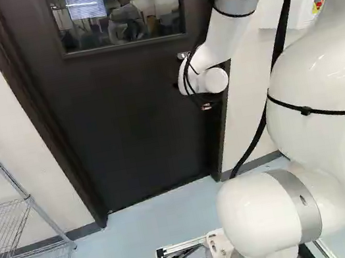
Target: Open the door and move inside
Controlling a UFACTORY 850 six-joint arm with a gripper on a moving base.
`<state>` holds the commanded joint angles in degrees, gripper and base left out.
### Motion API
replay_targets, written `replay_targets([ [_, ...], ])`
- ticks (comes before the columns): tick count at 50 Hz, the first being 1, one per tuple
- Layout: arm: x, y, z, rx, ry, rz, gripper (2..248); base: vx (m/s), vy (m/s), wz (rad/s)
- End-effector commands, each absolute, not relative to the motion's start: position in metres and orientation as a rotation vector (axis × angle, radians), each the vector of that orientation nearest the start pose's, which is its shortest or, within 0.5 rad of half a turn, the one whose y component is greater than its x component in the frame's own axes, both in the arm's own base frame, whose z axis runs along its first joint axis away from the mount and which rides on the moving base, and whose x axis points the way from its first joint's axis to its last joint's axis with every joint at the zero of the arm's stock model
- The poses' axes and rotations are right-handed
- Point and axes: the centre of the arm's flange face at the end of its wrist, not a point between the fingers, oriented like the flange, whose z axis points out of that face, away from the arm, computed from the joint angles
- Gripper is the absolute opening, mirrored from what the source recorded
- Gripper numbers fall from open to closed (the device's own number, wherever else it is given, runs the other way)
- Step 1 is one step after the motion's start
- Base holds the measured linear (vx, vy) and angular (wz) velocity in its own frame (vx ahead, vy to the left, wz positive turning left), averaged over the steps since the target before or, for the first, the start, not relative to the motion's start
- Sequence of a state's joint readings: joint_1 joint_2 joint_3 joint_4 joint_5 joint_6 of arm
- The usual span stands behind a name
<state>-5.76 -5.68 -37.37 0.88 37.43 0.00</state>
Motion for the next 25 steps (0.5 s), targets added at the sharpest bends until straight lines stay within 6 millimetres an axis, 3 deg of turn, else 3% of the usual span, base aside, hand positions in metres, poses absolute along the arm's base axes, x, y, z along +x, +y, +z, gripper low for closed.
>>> replay_targets([
  [25, 0.503, -0.044, 0.434, -2.587, 0.466, -1.803, 247, 0.000, 0.000, 0.000],
])
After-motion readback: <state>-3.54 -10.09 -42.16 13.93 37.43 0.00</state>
